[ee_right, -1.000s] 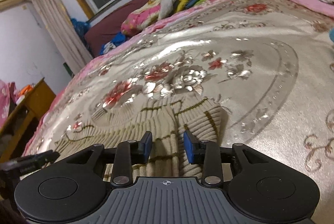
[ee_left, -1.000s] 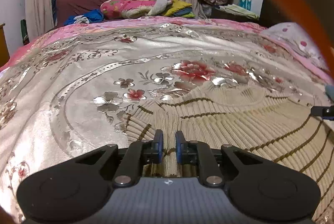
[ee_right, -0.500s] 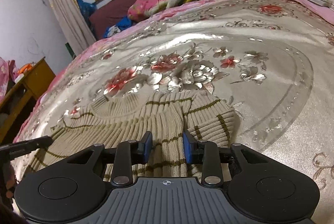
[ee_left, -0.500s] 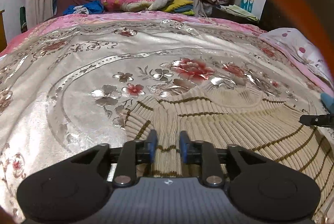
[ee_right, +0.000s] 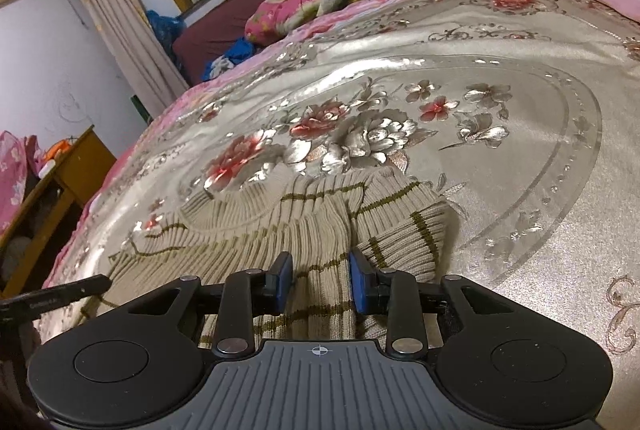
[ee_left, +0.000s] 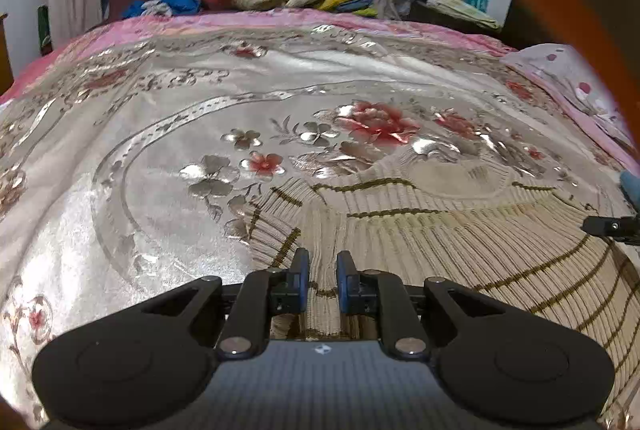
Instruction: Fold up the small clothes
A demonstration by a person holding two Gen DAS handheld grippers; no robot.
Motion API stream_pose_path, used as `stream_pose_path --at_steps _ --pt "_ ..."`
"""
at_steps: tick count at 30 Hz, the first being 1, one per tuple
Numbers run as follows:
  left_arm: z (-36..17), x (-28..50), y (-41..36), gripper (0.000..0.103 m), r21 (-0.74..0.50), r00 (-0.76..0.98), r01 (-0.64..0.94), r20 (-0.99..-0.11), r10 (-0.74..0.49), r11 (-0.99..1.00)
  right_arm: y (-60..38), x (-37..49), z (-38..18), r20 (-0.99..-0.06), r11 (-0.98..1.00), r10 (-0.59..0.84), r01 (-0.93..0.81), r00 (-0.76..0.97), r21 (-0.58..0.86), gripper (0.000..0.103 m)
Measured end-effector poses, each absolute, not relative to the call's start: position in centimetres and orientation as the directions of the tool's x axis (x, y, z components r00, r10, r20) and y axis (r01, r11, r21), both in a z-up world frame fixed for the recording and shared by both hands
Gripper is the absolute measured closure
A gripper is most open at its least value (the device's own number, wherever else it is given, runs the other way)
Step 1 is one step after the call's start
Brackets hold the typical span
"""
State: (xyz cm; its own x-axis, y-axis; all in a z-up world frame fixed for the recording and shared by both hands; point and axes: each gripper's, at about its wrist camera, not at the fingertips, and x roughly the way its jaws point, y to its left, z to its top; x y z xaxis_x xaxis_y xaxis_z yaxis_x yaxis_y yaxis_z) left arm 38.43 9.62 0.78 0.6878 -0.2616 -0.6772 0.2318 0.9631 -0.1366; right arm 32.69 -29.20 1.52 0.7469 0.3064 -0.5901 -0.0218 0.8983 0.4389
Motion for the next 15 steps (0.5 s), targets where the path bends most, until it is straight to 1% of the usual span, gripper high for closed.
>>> stream_pose_path --at_steps 1,2,3,5,8,10,11,12,13,14,15 --pt "0.8 38.5 9.7 0.079 -0.134 0.686 0.226 -0.681 -0.255 0.965 -29.2 32.7 1.5 -0.59 0.898 0.307 -0.021 0.747 0.44 0.073" --pt "0.8 38.5 9.7 0.076 -0.123 0.687 0.221 -0.684 -0.244 0.968 -29.3 32.6 1.5 -0.59 0.897 0.307 -0.021 0.747 0.441 0.073" --pt "0.8 38.5 9.5 0.072 -0.105 0.689 0.219 -0.688 -0.23 0.97 -29.2 32.6 1.5 -0.59 0.897 0.308 -0.022 0.746 0.441 0.073" --pt "0.8 38.4 9.0 0.068 -0.058 0.691 0.217 -0.696 -0.195 0.974 -29.2 32.5 1.5 -0.591 0.901 0.309 -0.03 0.745 0.433 0.073" --pt "0.7 38.4 8.5 0.068 -0.033 0.684 0.223 -0.707 -0.18 0.974 -29.1 32.5 1.4 -0.593 0.904 0.307 -0.034 0.744 0.426 0.073" --pt "0.9 38.4 8.4 0.073 -0.031 0.68 0.228 -0.71 -0.182 0.973 -29.0 32.6 1.4 -0.593 0.904 0.308 -0.035 0.744 0.425 0.073" --pt "1.0 38.3 8.4 0.082 -0.041 0.676 0.238 -0.71 -0.196 0.97 -29.0 32.6 1.4 -0.594 0.905 0.308 -0.035 0.743 0.424 0.073" --pt "1.1 38.2 8.4 0.085 -0.051 0.674 0.243 -0.709 -0.207 0.969 -29.0 32.5 1.4 -0.595 0.906 0.306 -0.035 0.744 0.422 0.073" --pt "1.3 38.1 8.4 0.086 -0.054 0.675 0.245 -0.707 -0.21 0.968 -28.9 32.5 1.4 -0.595 0.907 0.305 -0.037 0.744 0.419 0.076" --pt "1.4 37.9 8.5 0.087 -0.059 0.676 0.25 -0.704 -0.218 0.966 -28.8 32.5 1.4 -0.598 0.91 0.304 -0.039 0.742 0.414 0.083" --pt "1.6 37.8 8.6 0.087 -0.07 0.676 0.253 -0.7 -0.229 0.965 -28.8 32.5 1.4 -0.601 0.91 0.303 -0.038 0.739 0.412 0.087"
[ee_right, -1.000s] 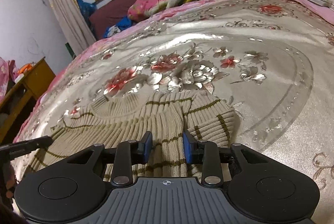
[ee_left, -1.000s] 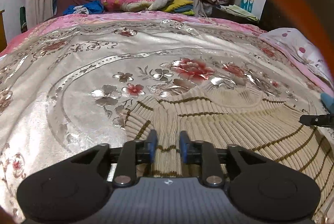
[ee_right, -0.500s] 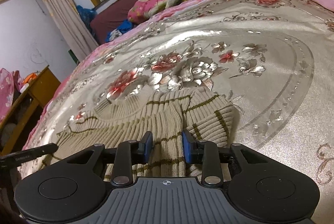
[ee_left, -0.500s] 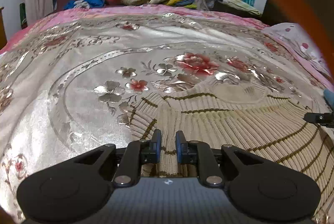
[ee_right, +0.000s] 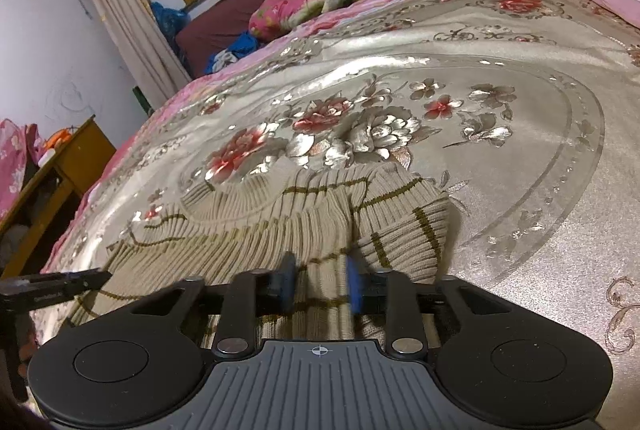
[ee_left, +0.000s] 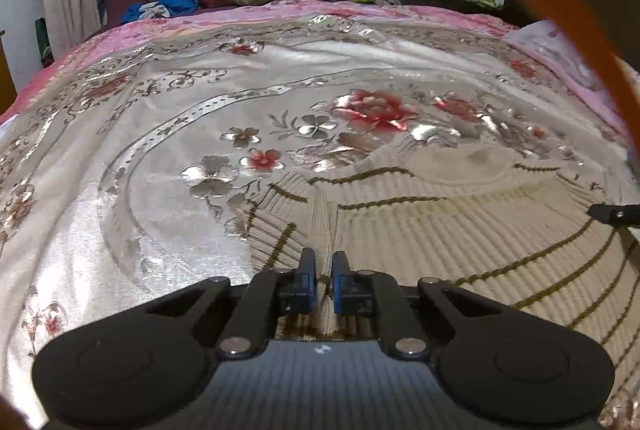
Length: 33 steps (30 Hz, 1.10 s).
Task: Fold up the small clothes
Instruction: 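Pinch the sweater edge with the right gripper and smooth it flat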
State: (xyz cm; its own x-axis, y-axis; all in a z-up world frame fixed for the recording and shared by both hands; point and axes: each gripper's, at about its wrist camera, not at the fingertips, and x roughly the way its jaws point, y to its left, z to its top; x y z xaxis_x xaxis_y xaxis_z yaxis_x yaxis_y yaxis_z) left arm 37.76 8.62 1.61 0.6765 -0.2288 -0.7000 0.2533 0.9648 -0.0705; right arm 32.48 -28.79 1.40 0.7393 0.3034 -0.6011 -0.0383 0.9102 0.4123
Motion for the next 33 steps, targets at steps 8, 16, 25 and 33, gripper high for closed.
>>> stream_pose_path --at_steps 8,16,25,33 --pt "5.4 36.5 10.4 0.088 -0.129 0.771 0.224 -0.583 -0.257 0.966 -29.4 31.1 3.7 -0.515 0.883 0.313 -0.044 0.798 0.467 0.095" --pt "3.1 38.9 11.0 0.088 -0.109 0.792 0.137 -0.585 -0.175 0.985 -30.7 31.8 5.0 -0.46 0.877 0.233 0.019 0.857 0.479 0.096" --pt "-0.4 39.2 11.4 0.086 -0.086 0.767 0.087 -0.63 -0.122 0.992 -30.0 34.0 0.0 -0.572 0.924 0.127 0.113 0.811 0.365 0.096" --pt "2.5 37.0 11.9 0.084 -0.093 0.807 0.073 -0.58 -0.114 0.993 -30.4 32.8 2.7 -0.553 0.926 0.123 0.105 0.824 0.362 0.09"
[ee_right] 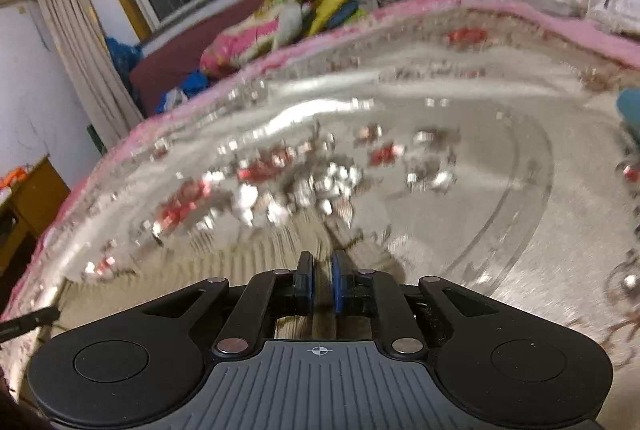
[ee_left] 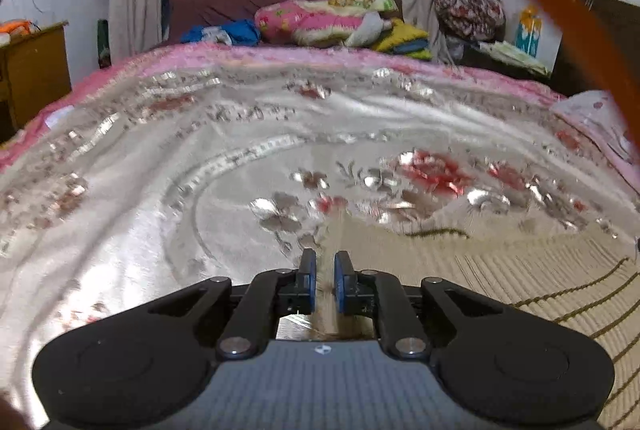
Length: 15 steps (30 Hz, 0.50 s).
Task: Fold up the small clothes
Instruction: 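Pinch the sweater edge with the right gripper and smooth it flat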
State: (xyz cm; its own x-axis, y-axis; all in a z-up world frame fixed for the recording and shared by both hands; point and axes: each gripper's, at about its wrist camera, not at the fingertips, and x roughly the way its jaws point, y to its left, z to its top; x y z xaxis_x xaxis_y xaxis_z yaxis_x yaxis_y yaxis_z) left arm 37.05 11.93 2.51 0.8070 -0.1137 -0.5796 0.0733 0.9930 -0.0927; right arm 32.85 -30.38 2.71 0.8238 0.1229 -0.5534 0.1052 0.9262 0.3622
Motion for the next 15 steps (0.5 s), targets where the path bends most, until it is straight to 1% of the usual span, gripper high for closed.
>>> stream_pose_path --at_steps 2,4,8,12,15 --pt "3.4 36.0 12.2 0.084 -0.096 0.818 0.075 -0.564 -0.117 0.992 -30.5 32.0 3.8 -0.535 0.929 0.122 0.094 0.836 0.358 0.09" --pt "4.2 34.4 12.3 0.084 -0.13 0.827 0.092 -0.543 -0.148 0.987 -30.4 30.8 4.8 -0.523 0.931 0.14 0.068 0.841 0.359 0.09" --pt "5.1 30.5 11.3 0.084 -0.14 0.833 0.165 -0.511 -0.214 0.976 -28.5 27.7 6.1 -0.509 0.944 0.2 -0.026 0.837 0.328 0.09" --pt "3.1 28.3 9.7 0.084 -0.129 0.791 0.222 -0.555 -0.256 0.967 -26.8 25.1 5.5 -0.528 0.934 0.265 -0.08 0.807 0.348 0.09" --pt "1.1 28.1 9.3 0.084 -0.106 0.751 0.209 -0.619 -0.228 0.972 -26.6 24.0 4.2 -0.544 0.924 0.282 -0.072 0.79 0.375 0.09"
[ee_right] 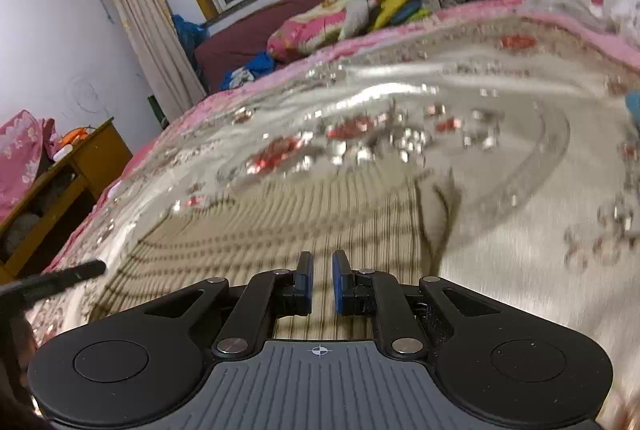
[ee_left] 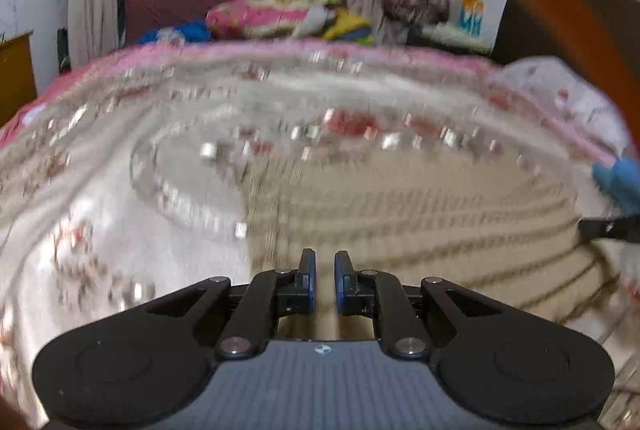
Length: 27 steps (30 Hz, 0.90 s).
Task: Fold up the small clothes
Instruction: 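Pinch the sweater edge with the right gripper and smooth it flat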
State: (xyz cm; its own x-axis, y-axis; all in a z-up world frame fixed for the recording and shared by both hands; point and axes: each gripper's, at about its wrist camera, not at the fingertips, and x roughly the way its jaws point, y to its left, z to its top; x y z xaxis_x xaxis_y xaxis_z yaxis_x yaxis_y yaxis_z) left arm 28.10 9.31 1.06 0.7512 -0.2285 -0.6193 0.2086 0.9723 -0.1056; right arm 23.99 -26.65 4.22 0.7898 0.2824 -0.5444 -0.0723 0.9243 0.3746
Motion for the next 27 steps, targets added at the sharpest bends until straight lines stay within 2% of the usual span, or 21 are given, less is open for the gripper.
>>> stream_pose_path --at_steps 3,5,8,12,15,17,19,22,27 --pt "-0.2 28.2 9.5 0.084 -0.092 0.733 0.189 -0.649 -0.203 0.978 -27.2 23.9 2.7 -0.585 0.93 0.248 -0.022 0.772 0.367 0.09" --pt "0.0 28.2 9.4 0.085 -0.089 0.731 0.179 -0.654 -0.193 0.98 -27.7 24.4 1.8 -0.616 0.944 0.214 0.001 0.758 0.329 0.103" --pt "0.7 28.0 8.9 0.085 -0.061 0.732 0.162 -0.662 -0.161 0.985 -28.3 24.3 1.5 -0.616 0.952 0.208 -0.012 0.76 0.306 0.103" --pt "1.9 26.5 7.6 0.085 -0.039 0.745 0.162 -0.65 -0.148 0.986 -29.4 23.6 1.9 -0.598 0.935 0.233 -0.007 0.767 0.356 0.103" --pt "3.0 24.7 5.5 0.084 -0.012 0.761 0.203 -0.627 -0.165 0.979 -31.0 23.1 2.1 -0.573 0.894 0.287 -0.001 0.767 0.448 0.098" --pt "3.5 23.8 3.5 0.084 0.004 0.762 0.242 -0.62 -0.188 0.97 -31.8 22.9 2.1 -0.561 0.871 0.319 -0.003 0.764 0.491 0.09" --pt "3.8 23.0 1.4 0.084 0.01 0.76 0.285 -0.612 -0.22 0.958 -32.4 22.9 1.8 -0.557 0.843 0.356 0.0 0.75 0.538 0.09" --pt "3.8 22.1 -1.8 0.084 -0.012 0.735 0.363 -0.612 -0.294 0.932 -32.2 23.1 1.0 -0.594 0.854 0.349 0.014 0.725 0.52 0.094" --pt "3.0 21.2 -7.7 0.084 0.042 0.697 0.49 -0.62 -0.362 0.871 -33.5 22.6 1.9 -0.544 0.816 0.379 0.006 0.748 0.578 0.09"
